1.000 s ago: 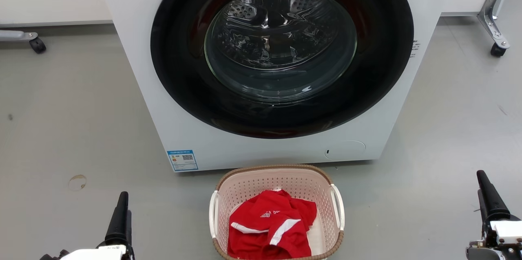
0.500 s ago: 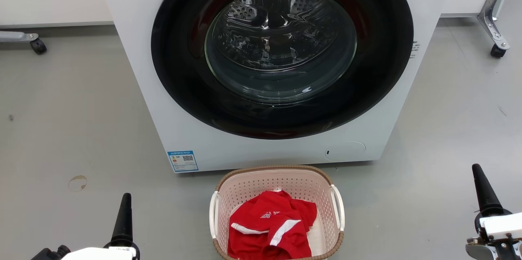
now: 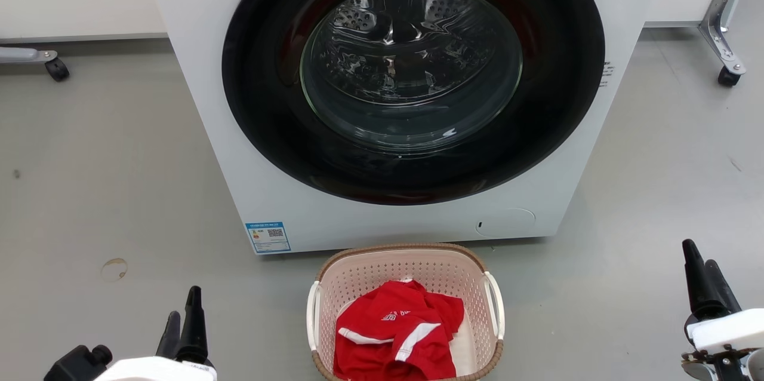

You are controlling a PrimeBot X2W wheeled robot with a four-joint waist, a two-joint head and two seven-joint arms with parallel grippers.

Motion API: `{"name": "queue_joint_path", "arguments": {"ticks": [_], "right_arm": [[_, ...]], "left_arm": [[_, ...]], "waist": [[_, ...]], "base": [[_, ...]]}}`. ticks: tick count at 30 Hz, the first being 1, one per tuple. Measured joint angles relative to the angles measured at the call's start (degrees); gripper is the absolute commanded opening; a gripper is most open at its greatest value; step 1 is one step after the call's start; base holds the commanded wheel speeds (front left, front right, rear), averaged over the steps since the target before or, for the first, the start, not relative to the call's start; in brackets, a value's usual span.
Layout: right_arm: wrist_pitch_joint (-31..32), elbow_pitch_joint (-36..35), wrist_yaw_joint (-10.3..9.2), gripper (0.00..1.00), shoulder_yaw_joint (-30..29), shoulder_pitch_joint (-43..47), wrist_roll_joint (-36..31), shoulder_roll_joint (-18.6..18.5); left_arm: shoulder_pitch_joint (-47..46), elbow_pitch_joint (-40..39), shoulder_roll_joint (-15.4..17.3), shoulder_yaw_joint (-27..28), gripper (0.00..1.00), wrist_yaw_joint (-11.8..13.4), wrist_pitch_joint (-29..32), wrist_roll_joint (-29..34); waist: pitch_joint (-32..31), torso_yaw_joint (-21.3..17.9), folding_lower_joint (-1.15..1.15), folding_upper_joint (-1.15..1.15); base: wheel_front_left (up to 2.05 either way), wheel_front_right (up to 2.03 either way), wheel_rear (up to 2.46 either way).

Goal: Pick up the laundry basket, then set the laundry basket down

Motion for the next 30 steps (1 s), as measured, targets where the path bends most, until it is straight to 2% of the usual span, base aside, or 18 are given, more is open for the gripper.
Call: {"name": "queue_joint_path", "arguments": {"ticks": [11,30], "right_arm": [[-1.86,-0.05,0.0,1.0,0.9,-0.98,-8.39,-0.24],[-5.11,-0.2,0.01,1.0,3.37,-1.14,-18.81,-1.15]], "left_arm": [[0.07,-0.97,1.93,-3.07,1.0,2.9,-0.57,9.54],[1.22,-4.12,3.71,-6.2,1.0,6.23,-2.71,20.45]], "waist": [[-0.21,0.02,0.0,0.0],[-0.51,0.06,0.0,0.0]], "base": [[0.0,0.0,0.0],[0.0,0.0,0.0]]}}
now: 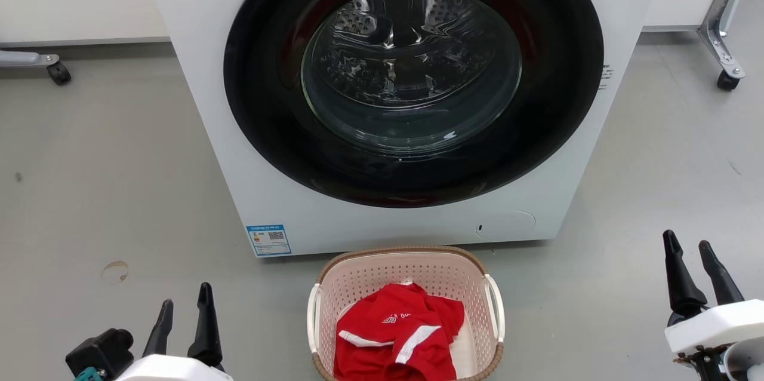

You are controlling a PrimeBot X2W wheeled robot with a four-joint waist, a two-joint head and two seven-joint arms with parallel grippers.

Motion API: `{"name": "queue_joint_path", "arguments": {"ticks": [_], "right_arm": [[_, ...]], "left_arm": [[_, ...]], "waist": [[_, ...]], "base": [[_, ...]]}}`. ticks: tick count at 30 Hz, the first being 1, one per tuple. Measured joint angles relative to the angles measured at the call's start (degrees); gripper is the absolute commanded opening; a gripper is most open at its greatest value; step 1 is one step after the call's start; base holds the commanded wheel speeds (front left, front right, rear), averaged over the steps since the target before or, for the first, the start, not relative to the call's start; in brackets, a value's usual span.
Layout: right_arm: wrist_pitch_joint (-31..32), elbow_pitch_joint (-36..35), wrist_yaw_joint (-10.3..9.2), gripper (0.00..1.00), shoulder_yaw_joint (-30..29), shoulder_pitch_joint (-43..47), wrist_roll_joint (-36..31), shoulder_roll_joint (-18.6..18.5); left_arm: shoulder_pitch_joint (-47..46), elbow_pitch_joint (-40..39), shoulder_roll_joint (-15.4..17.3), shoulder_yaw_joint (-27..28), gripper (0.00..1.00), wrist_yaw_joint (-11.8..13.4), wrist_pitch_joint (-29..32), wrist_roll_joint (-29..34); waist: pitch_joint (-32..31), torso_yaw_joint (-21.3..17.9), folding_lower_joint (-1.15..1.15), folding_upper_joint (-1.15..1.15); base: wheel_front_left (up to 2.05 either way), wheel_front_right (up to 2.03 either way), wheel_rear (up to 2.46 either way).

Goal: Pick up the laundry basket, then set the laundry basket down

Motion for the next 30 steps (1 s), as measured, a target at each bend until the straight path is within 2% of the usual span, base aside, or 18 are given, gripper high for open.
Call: {"name": "queue_joint_path", "arguments": {"ticks": [30], "right_arm": [[-4.53,-0.37,0.07,1.0,3.67,-1.21,-15.97,-1.65]], "left_arm": [[1.65,-3.99,3.5,-4.89,1.0,5.03,-3.57,16.01]], "waist": [[-0.31,0.06,0.0,0.0]], "base": [[0.0,0.0,0.0]]}}
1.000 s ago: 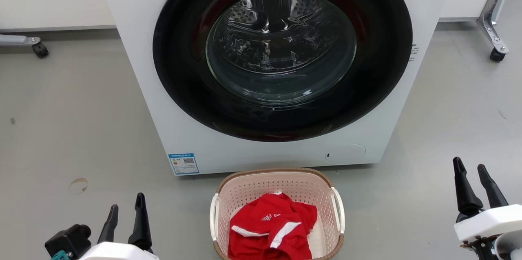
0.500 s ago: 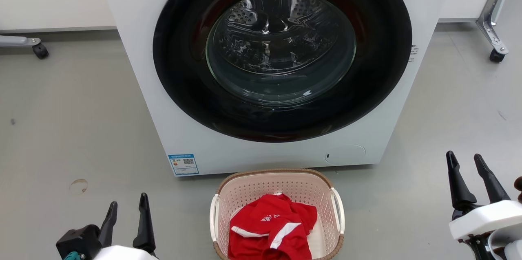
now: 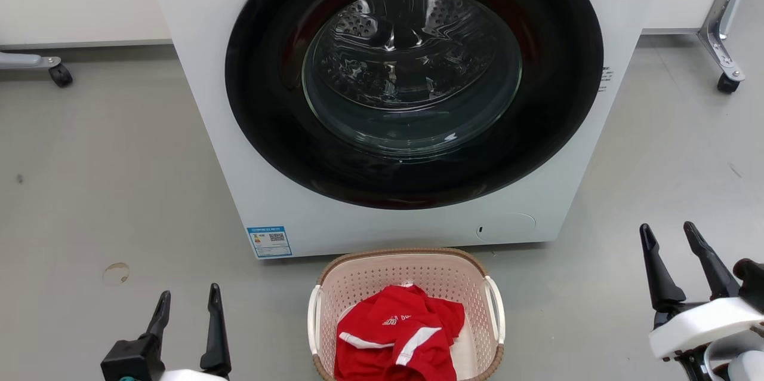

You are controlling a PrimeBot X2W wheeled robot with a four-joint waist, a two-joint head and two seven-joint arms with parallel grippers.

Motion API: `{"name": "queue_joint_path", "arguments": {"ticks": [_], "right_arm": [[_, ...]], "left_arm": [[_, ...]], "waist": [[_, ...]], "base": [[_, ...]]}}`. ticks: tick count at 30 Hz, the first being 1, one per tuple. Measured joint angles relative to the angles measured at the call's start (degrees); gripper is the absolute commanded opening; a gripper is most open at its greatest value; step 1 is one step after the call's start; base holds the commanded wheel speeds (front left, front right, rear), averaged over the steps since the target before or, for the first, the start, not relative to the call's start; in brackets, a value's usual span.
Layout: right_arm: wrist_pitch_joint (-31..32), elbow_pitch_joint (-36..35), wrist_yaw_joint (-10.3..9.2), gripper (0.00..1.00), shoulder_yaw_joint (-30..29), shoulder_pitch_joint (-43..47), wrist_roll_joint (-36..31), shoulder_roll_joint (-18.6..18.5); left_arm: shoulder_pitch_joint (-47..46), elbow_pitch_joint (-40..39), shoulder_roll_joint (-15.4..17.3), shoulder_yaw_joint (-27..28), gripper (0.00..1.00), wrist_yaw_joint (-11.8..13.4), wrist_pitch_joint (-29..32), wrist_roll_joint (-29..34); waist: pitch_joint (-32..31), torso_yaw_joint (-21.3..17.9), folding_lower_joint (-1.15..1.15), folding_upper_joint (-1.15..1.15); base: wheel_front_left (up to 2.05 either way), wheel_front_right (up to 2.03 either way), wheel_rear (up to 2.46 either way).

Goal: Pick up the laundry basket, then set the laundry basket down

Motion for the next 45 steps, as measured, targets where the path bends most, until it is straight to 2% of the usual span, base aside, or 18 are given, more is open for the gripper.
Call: {"name": "queue_joint_path", "arguments": {"ticks": [8,32,40,45], "right_arm": [[-1.45,-0.21,0.0,1.0,0.86,-0.05,-4.08,-0.32],[-1.48,-0.26,0.01,1.0,0.9,-1.05,-4.19,-0.4],[-1.48,-0.98,0.01,1.0,0.6,-1.1,-3.72,-0.43],[-1.49,-1.88,0.01,1.0,0.29,-2.2,-3.09,-1.07]], "left_arm": [[0.62,-0.82,0.66,-1.38,1.0,1.09,-1.32,4.1],[0.62,-0.9,1.44,-1.87,1.0,1.33,-1.35,4.04],[0.37,-0.88,1.08,-2.56,1.0,1.22,-1.64,3.52],[-2.52,0.04,-0.23,-3.34,1.0,0.44,-2.4,2.87]], "waist": [[-0.07,-0.01,0.0,0.0],[0.89,-0.5,0.0,0.0],[4.37,-0.56,0.0,0.0],[9.11,-0.18,0.0,0.0]], "base": [[0.0,0.0,0.0],[0.0,0.0,0.0],[0.0,0.0,0.0],[0.0,0.0,0.0]]}}
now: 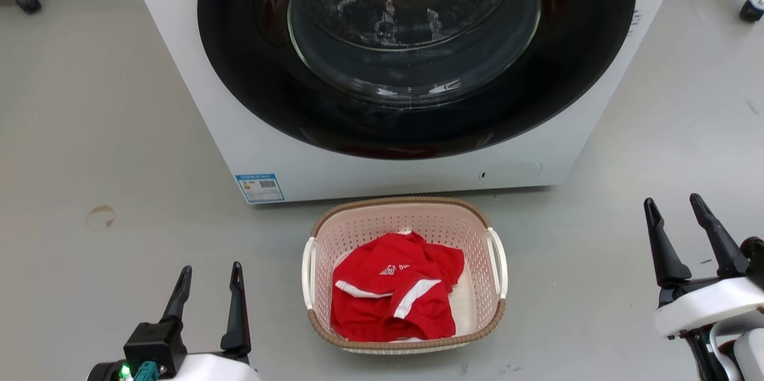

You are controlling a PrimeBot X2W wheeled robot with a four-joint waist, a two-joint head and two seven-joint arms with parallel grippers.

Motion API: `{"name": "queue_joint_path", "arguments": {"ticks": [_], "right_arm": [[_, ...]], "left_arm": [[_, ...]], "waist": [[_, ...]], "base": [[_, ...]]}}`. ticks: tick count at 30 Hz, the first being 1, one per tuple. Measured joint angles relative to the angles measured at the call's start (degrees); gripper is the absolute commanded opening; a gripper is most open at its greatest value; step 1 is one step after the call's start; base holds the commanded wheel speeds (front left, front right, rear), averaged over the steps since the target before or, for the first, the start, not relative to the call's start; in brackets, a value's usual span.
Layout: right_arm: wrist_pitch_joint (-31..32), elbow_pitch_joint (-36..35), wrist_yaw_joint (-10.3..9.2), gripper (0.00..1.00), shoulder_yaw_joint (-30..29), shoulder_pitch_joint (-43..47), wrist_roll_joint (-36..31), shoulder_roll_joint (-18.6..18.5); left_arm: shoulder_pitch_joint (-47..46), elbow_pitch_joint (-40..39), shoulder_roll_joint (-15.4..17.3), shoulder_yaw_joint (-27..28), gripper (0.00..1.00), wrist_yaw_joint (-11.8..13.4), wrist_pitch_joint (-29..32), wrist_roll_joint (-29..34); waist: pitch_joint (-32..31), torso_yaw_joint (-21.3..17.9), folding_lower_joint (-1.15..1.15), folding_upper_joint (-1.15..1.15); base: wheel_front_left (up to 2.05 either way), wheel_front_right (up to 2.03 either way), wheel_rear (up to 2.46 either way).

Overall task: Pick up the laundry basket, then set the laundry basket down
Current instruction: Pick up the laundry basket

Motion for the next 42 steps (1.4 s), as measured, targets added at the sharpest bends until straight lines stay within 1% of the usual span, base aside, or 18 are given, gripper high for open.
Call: {"name": "queue_joint_path", "arguments": {"ticks": [8,12,24,25,30,35,39,42], "right_arm": [[0.0,-1.32,0.0,1.0,-0.35,-1.58,1.36,-0.79],[0.0,-1.7,0.0,1.0,-0.75,-3.31,1.4,-1.23],[0.0,-1.89,0.01,1.0,-1.26,-6.29,3.79,-1.92],[0.0,-1.89,0.01,1.0,-1.26,-6.29,3.79,-1.92],[-0.01,-1.65,0.01,1.0,-0.89,-8.04,4.56,-1.93],[-0.01,-0.97,0.01,1.0,0.36,-9.57,6.33,-1.93],[-0.01,0.85,0.01,1.0,2.08,-11.23,7.33,-2.02],[-0.01,2.78,0.01,1.0,3.77,-12.77,8.24,-2.05]], "left_arm": [[-5.8,2.57,-1.41,-0.86,1.0,-1.07,-1.04,0.0],[-9.05,4.28,-2.2,-1.03,1.0,-2.13,-2.0,0.0],[-17.19,10.36,-6.1,-1.8,1.0,-7.12,-2.68,-0.31],[-17.19,10.36,-6.1,-1.8,1.0,-7.12,-2.68,-0.31],[-20.25,12.57,-7.47,-1.74,1.0,-8.64,-2.68,0.38],[-23.42,15.24,-8.75,-1.18,1.0,-11.44,-2.68,0.94],[-26.65,18.53,-9.27,-0.54,1.0,-14.44,-2.68,0.97],[-28.68,21.62,-9.51,-0.11,1.0,-15.92,-2.69,0.97]], "waist": [[8.39,0.72,0.0,0.0],[12.78,0.96,0.0,0.0],[25.0,1.61,0.0,0.0],[25.0,1.61,0.0,0.0],[29.36,2.09,0.0,0.0],[33.1,2.53,0.0,0.0],[35.47,3.05,0.0,0.0],[36.56,3.43,0.0,0.0]], "base": [[0.0,0.0,0.0],[0.0,0.0,0.0],[0.0,0.0,0.0],[0.0,0.0,0.0],[0.0,0.0,0.0],[0.0,0.0,0.0],[0.0,0.0,0.0],[0.0,0.0,0.0]]}}
